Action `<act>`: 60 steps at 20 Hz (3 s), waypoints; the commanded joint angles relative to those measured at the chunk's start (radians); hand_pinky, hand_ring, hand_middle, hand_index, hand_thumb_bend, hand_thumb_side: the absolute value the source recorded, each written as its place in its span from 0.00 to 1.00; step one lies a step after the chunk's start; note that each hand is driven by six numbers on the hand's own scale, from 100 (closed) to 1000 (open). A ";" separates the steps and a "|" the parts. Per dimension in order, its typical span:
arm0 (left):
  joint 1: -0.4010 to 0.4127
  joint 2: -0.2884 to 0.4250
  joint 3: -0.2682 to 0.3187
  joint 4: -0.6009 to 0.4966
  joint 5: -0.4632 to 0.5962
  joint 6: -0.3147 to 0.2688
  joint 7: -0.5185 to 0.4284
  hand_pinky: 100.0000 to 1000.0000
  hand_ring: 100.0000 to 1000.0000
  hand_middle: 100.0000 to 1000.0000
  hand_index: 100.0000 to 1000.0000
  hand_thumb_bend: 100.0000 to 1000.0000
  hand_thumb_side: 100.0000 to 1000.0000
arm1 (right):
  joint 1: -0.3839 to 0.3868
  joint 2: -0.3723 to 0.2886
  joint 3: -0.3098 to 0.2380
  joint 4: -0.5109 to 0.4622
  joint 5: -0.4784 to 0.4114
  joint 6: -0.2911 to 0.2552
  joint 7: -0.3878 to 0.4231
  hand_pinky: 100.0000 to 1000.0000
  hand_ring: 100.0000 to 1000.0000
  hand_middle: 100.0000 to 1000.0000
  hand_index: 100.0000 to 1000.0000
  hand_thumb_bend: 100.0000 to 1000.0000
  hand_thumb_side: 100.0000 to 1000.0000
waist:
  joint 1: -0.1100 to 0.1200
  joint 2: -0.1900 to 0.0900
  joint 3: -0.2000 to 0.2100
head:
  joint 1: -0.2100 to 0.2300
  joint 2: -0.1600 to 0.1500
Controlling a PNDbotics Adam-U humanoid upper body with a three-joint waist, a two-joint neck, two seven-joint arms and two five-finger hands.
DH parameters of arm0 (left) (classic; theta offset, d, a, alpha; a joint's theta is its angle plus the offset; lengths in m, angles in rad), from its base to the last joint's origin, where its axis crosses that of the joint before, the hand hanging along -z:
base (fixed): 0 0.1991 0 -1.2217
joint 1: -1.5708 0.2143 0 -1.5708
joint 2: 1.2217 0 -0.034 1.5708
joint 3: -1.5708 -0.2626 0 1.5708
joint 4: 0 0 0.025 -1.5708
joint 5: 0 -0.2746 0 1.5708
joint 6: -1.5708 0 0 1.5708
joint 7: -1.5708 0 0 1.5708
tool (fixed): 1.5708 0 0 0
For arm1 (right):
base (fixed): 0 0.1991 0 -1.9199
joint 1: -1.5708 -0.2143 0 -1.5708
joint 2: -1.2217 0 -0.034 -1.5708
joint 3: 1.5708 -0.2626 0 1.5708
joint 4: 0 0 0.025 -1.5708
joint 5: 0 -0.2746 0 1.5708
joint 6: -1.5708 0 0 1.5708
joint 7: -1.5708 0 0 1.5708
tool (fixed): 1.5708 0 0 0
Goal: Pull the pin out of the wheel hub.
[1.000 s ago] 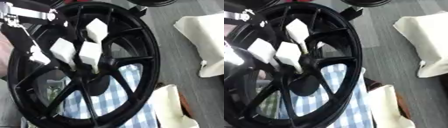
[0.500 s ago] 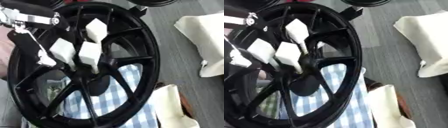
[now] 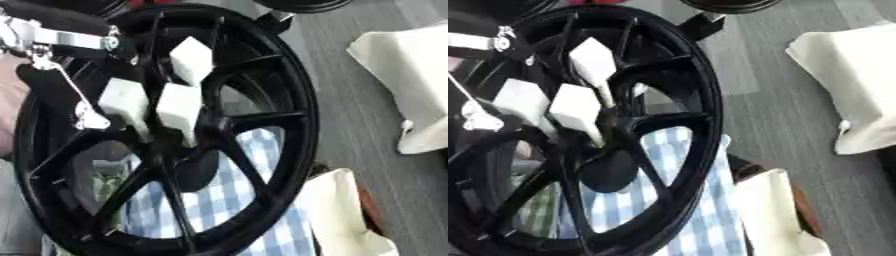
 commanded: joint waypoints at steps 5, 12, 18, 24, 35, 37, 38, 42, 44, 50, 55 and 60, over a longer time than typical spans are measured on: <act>0.006 0.054 0.087 -0.048 0.065 0.019 0.056 0.69 0.49 0.26 0.36 0.01 0.00 | -0.001 -0.017 -0.013 -0.006 -0.003 -0.002 -0.008 0.86 0.72 0.63 0.71 0.00 0.64 | -0.008 -0.025 0.001 | -0.002 -0.012; -0.001 0.060 0.263 -0.043 0.143 0.035 0.171 0.67 0.46 0.21 0.31 0.00 0.00 | 0.007 -0.016 -0.021 -0.005 -0.001 -0.006 -0.014 0.86 0.72 0.63 0.71 0.00 0.63 | -0.015 -0.027 0.017 | -0.019 -0.013; 0.026 0.108 0.425 0.070 0.088 0.047 0.271 0.67 0.46 0.21 0.31 0.00 0.00 | 0.018 -0.017 -0.031 -0.007 0.004 -0.011 -0.021 0.86 0.72 0.63 0.71 0.00 0.63 | -0.021 -0.025 0.036 | -0.033 -0.006; 0.133 0.172 0.577 0.221 0.012 0.101 0.365 0.66 0.46 0.21 0.32 0.00 0.00 | 0.017 -0.021 -0.035 -0.011 0.007 -0.013 -0.025 0.86 0.72 0.63 0.71 0.00 0.63 | -0.026 -0.020 0.049 | -0.029 -0.009; 0.412 0.226 0.756 0.457 0.028 0.010 0.540 0.66 0.46 0.22 0.33 0.00 0.00 | 0.017 -0.019 -0.043 -0.014 0.009 -0.017 -0.032 0.86 0.72 0.63 0.71 0.00 0.62 | -0.034 -0.012 0.061 | -0.026 -0.017; 0.456 0.221 0.764 0.474 0.006 0.003 0.572 0.68 0.47 0.24 0.36 0.00 0.00 | 0.016 -0.018 -0.044 -0.015 0.009 -0.018 -0.033 0.86 0.72 0.63 0.71 0.00 0.62 | -0.036 -0.011 0.062 | -0.025 -0.019; 0.474 0.215 0.764 0.481 -0.008 0.000 0.595 0.68 0.48 0.25 0.38 0.00 0.00 | 0.015 -0.018 -0.044 -0.015 0.008 -0.019 -0.033 0.86 0.72 0.63 0.71 0.00 0.62 | -0.037 -0.011 0.061 | -0.024 -0.020; 0.543 0.185 0.715 0.515 0.002 -0.025 0.796 0.70 0.50 0.31 0.45 0.03 0.00 | 0.009 -0.015 -0.043 -0.015 0.005 -0.020 -0.031 0.86 0.72 0.63 0.71 0.00 0.62 | -0.037 -0.009 0.055 | -0.019 -0.023; 0.565 0.175 0.702 0.528 0.012 -0.041 0.835 0.71 0.53 0.37 0.52 0.08 0.00 | 0.008 -0.013 -0.043 -0.015 0.004 -0.020 -0.030 0.86 0.72 0.63 0.71 0.00 0.63 | -0.037 -0.008 0.054 | -0.020 -0.025; 0.587 0.160 0.685 0.562 0.021 -0.079 0.801 0.84 0.80 0.75 0.86 0.55 0.42 | 0.006 -0.010 -0.043 -0.013 0.003 -0.021 -0.028 0.86 0.72 0.63 0.71 0.00 0.63 | -0.036 -0.007 0.050 | -0.021 -0.026; 0.588 0.158 0.690 0.592 0.005 -0.085 0.764 0.88 0.85 0.81 0.91 0.72 0.64 | 0.008 -0.009 -0.045 -0.012 0.002 -0.022 -0.028 0.86 0.72 0.63 0.71 0.00 0.63 | -0.035 -0.007 0.049 | -0.022 -0.024; 0.585 0.153 0.699 0.588 0.031 -0.095 0.768 0.84 0.81 0.75 0.86 0.53 0.60 | 0.008 -0.009 -0.045 -0.012 0.002 -0.022 -0.028 0.86 0.72 0.63 0.71 0.00 0.63 | -0.036 -0.008 0.052 | -0.023 -0.024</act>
